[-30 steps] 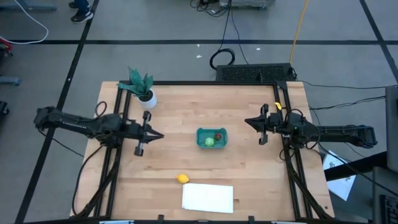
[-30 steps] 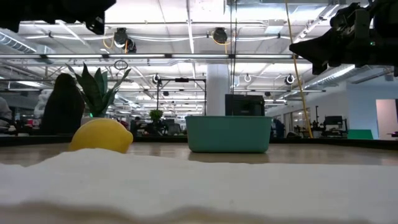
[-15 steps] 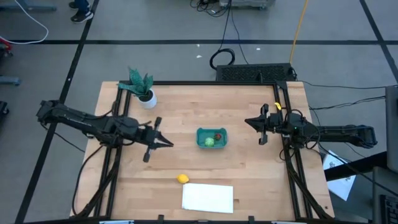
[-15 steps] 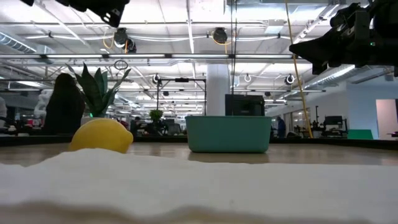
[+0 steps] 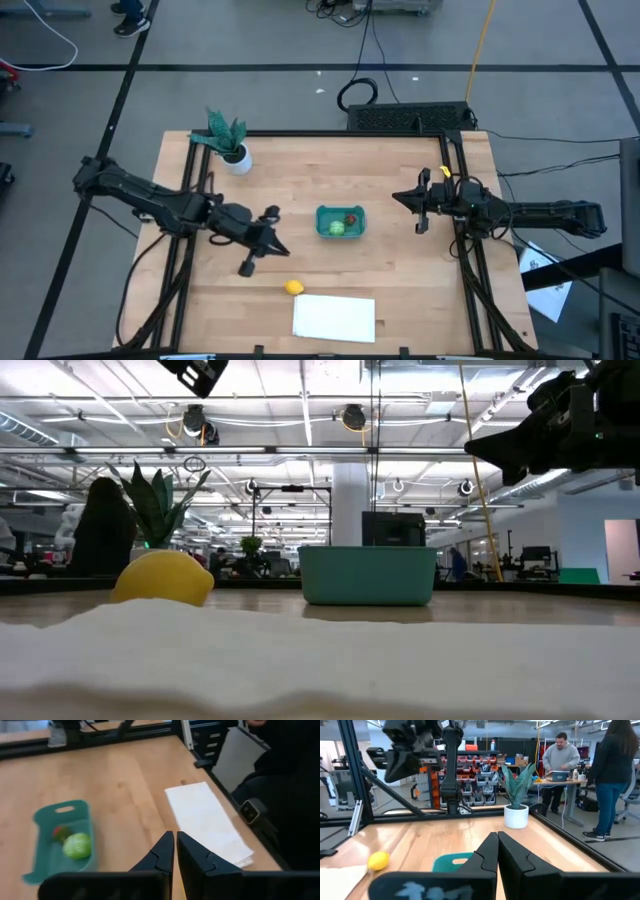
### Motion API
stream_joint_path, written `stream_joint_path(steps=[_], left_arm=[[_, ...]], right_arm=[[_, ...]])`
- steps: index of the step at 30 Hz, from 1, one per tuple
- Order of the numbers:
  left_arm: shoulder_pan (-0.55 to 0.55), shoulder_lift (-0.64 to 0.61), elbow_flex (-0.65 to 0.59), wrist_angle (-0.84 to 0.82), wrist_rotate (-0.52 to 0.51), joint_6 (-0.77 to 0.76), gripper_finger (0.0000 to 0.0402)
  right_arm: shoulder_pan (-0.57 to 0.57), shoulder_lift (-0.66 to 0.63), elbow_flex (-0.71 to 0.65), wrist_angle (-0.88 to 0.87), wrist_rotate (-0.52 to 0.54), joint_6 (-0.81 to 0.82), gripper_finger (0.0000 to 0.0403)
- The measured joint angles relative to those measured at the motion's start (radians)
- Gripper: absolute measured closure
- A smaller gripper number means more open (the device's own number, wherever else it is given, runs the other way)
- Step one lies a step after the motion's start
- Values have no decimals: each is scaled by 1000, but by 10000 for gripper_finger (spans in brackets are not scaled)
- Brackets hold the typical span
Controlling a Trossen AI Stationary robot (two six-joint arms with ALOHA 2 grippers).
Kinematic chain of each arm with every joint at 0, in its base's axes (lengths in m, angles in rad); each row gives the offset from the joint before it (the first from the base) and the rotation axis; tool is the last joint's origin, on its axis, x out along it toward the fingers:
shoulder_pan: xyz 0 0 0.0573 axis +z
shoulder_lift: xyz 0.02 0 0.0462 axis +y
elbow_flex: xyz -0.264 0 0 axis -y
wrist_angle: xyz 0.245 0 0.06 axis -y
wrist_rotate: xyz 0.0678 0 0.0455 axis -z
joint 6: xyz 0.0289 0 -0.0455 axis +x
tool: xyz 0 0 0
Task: Pick and placing Produce into tupperware
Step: Put the yellow lemon into the blue bin
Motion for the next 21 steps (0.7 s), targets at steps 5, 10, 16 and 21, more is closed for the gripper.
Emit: stream_joint_path(steps=[5,10,16,21], left_arm=[[-39,86,56,-3,15,-23,376],[-76,153,78,-3,51,-41,376],[-100,227,78,-3,51,-88,376],[-109,277,77,-15,51,-107,376]], right_arm=[[0,0,0,-2,0,22,403],[0,-1,0,-17,0,36,403],[0,0,0,-30,0,36,403],[0,0,0,-30,0,36,403]])
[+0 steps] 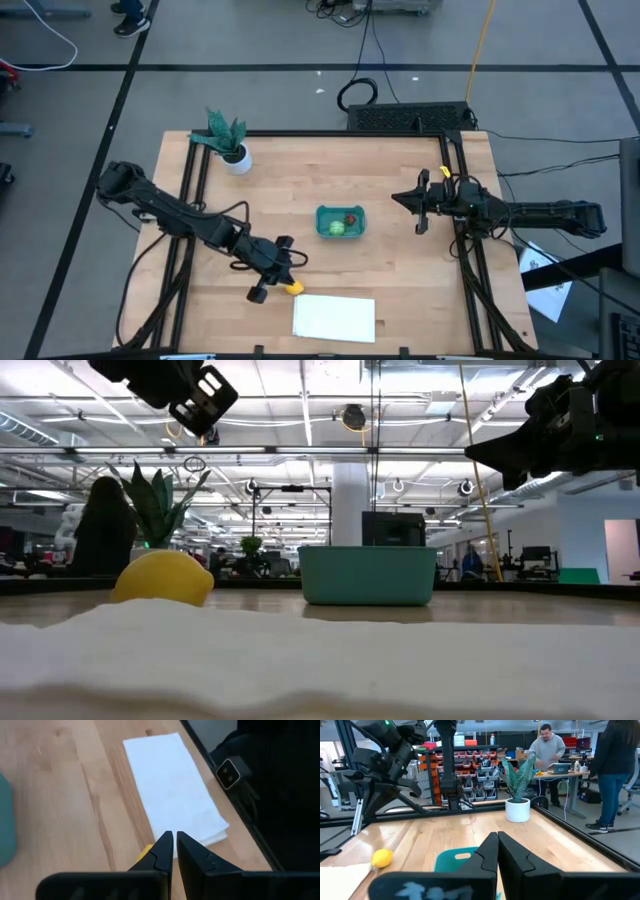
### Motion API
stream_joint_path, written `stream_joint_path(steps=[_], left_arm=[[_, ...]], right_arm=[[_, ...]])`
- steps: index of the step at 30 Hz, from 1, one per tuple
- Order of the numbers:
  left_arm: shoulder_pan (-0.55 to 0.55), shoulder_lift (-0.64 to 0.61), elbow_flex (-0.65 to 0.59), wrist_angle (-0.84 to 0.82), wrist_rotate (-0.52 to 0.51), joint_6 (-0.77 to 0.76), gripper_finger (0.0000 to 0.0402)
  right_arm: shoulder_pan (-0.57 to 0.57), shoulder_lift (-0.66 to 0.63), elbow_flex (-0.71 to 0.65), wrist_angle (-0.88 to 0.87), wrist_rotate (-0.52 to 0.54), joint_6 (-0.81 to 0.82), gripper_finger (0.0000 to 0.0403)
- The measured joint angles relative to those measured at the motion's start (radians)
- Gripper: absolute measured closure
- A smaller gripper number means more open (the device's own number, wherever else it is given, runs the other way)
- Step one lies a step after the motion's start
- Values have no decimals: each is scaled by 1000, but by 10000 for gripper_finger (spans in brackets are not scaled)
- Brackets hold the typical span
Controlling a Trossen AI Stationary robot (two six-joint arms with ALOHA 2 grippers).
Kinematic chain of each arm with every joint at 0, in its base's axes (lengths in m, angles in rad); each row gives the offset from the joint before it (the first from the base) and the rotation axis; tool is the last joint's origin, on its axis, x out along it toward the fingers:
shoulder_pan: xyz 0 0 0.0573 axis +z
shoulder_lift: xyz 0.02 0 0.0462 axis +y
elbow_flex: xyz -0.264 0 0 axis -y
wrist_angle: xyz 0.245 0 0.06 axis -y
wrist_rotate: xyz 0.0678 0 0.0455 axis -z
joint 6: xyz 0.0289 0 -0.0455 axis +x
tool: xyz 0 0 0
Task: Pick and placing Produce into tupperware
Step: Put the yellow lemon into the blue bin
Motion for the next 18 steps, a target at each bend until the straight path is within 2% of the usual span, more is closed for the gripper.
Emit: stream_joint_path(steps=[11,14,18], left_arm=[[0,5,0,-13,-1,-8,370],[5,5,0,-13,-1,-20,344],[12,6,25,-52,5,-27,285]], right_arm=[[0,3,0,-4,0,0,403],[0,3,0,-4,0,0,403],[0,3,0,-4,0,0,403]])
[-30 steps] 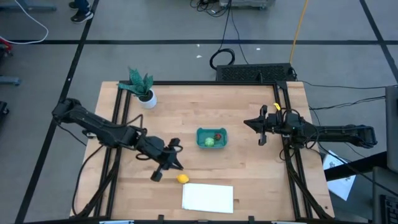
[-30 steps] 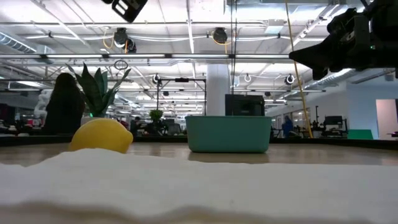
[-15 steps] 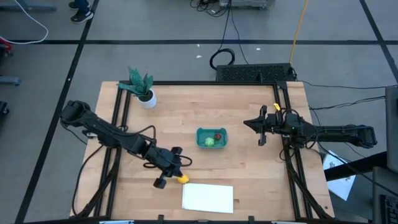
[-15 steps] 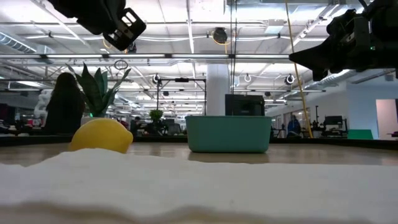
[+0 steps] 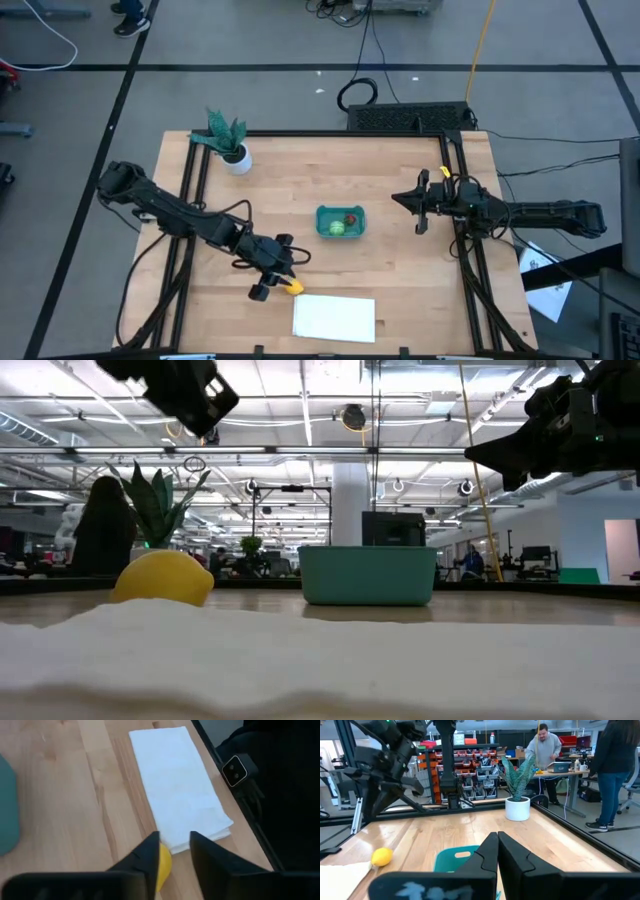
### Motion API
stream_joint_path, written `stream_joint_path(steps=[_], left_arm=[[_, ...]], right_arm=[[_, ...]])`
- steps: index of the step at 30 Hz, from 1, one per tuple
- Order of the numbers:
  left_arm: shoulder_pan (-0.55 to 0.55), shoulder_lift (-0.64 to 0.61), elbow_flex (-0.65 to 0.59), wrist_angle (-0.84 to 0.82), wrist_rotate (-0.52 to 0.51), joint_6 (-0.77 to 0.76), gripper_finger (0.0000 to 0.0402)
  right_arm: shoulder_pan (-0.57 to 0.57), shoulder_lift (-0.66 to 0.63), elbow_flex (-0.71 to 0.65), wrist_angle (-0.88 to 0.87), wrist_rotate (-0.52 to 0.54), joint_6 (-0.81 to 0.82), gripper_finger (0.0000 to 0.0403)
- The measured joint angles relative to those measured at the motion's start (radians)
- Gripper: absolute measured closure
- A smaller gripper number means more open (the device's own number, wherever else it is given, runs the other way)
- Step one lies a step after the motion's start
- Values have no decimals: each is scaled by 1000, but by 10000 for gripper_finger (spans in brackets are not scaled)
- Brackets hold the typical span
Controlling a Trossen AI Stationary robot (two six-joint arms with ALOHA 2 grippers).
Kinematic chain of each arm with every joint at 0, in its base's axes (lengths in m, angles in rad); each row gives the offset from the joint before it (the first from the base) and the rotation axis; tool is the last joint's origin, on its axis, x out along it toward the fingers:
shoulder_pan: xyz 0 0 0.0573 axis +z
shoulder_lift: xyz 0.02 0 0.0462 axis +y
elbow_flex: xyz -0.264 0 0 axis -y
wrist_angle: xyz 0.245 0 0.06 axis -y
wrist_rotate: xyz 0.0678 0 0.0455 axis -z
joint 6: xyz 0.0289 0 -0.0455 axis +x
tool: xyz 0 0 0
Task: Pick and placing Produce into tupperware
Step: Put the yellow lemon into the blue bin
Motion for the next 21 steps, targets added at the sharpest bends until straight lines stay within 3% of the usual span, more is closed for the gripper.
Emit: stream_joint_path(steps=[10,21], left_arm=[[-10,-2,140,-162,-5,53,158],[1,6,192,-277,29,15,99]], right_arm=[[0,0,0,-3,0,7,403],[0,0,0,-3,0,7,403]])
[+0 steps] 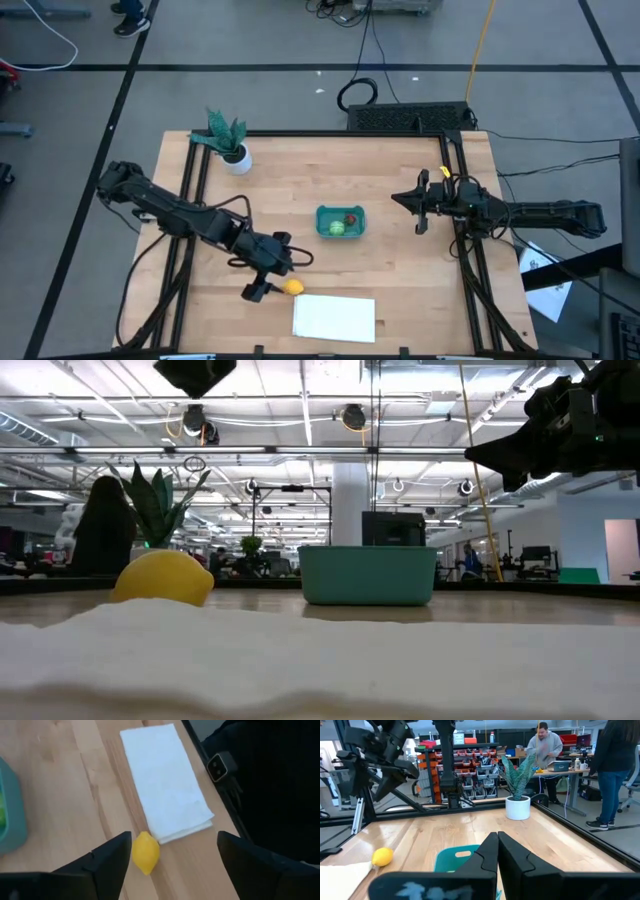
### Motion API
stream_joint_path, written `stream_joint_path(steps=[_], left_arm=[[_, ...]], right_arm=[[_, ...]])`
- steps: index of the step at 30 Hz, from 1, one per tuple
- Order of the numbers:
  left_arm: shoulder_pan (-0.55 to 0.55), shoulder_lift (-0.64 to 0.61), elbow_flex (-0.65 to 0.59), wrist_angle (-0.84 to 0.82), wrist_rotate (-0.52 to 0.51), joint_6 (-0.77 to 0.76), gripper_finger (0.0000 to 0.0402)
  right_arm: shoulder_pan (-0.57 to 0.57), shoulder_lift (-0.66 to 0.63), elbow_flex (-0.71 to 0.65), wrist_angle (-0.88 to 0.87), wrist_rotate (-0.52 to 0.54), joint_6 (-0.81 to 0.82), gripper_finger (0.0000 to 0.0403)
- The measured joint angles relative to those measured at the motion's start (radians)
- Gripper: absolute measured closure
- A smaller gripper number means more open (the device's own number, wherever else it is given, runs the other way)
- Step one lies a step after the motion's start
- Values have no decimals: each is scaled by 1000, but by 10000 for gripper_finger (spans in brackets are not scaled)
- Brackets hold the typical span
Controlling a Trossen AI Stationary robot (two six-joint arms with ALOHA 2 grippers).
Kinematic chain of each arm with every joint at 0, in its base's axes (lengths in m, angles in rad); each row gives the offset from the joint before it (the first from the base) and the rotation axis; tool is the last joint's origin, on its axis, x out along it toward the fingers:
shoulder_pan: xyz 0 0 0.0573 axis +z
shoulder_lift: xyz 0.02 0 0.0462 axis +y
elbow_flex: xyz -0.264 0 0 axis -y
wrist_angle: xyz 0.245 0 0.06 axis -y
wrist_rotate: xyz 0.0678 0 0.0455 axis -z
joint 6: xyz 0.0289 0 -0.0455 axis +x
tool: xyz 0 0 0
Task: Pick and placing Produce into tupperware
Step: Put the yellow lemon into the blue bin
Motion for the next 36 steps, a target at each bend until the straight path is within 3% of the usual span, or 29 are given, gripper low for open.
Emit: stream_joint_path(steps=[16,28,36], left_arm=[[6,244,127,-142,2,63,105],[17,255,70,-33,22,52,105],[14,256,-51,80,9,28,105]], right_arm=[[0,18,0,0,3,0,403],[0,20,0,2,3,0,403],[0,20,0,1,3,0,403]])
